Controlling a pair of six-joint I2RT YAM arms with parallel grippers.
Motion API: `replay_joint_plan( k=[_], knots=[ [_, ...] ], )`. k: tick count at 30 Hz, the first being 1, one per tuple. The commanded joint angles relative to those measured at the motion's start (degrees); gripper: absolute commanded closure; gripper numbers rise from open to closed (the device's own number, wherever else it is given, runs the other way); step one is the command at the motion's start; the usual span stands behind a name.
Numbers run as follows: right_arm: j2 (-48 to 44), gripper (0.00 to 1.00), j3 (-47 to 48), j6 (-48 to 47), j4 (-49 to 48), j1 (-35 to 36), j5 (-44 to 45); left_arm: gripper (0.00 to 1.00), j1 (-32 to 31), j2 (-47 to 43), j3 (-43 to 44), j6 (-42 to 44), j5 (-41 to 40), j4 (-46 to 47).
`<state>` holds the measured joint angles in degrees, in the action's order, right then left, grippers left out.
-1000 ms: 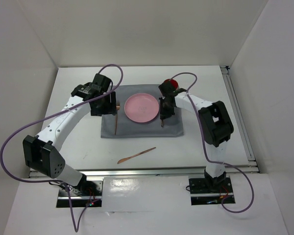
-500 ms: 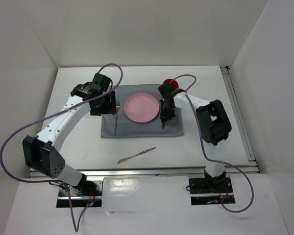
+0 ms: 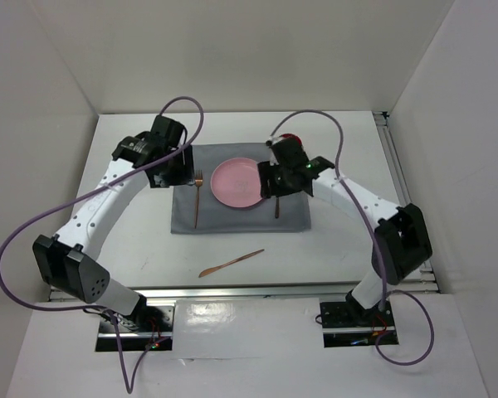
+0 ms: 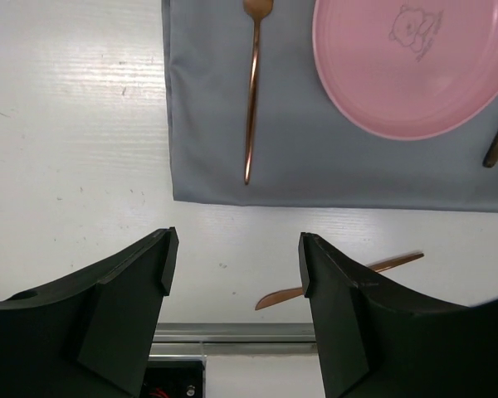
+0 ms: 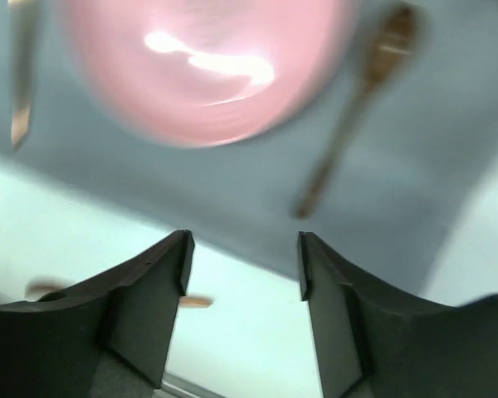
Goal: Set the dinner table for one person
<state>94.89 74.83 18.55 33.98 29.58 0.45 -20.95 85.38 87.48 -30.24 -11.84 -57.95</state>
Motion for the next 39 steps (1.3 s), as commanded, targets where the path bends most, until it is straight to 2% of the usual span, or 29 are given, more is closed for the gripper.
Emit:
replay_joint_plan(
  k=[1, 4, 7, 11, 16, 24, 31, 37, 39],
  knots=[
    [-4.27, 0.34, -4.15, -12.56, -5.93, 9.68, -5.28, 0.23, -0.23, -2.68, 4.27, -1.75, -2.14, -1.81],
    [-4.80, 0.30, -8.02, -16.16, -7.96, 15.49, -4.15, 0.23, 0.30, -3.29, 5.68, -3.24, -2.14, -1.81],
    [-2.44, 0.28, -8.56, -19.24, -8.49, 24.61, 0.58, 0.23, 0.30, -4.52, 6.73, -3.86, -3.28, -2.51],
    [1.52, 0.27, -8.56, -22.67, -7.79, 28.33, 2.63, 0.23, 0.82, -6.19, 5.34, -4.39, -4.42, -2.52],
    [2.05, 0.24, -9.09, -25.65, -9.19, 30.69, -3.61, 0.23, 2.05, -8.47, 4.80, -5.18, -6.09, -3.04],
    [3.46, 0.24, -11.63, -27.86, -9.19, 32.03, -4.75, 0.22, 5.47, -9.89, 3.57, -4.04, -6.71, -2.34],
    [6.44, 0.24, -12.16, -27.86, -11.29, 32.03, -2.21, 0.22, 5.48, -9.89, 2.96, -3.51, -5.04, -1.28],
    [9.43, 0.29, -12.16, -28.39, -13.58, 30.10, -2.73, 0.22, 6.01, -9.89, 2.43, -2.46, -5.57, -1.28],
    [9.43, 0.35, -13.56, -28.39, -14.98, 29.22, -4.31, 0.22, 6.54, -9.89, 1.90, -2.46, -5.57, -0.76]
  ],
)
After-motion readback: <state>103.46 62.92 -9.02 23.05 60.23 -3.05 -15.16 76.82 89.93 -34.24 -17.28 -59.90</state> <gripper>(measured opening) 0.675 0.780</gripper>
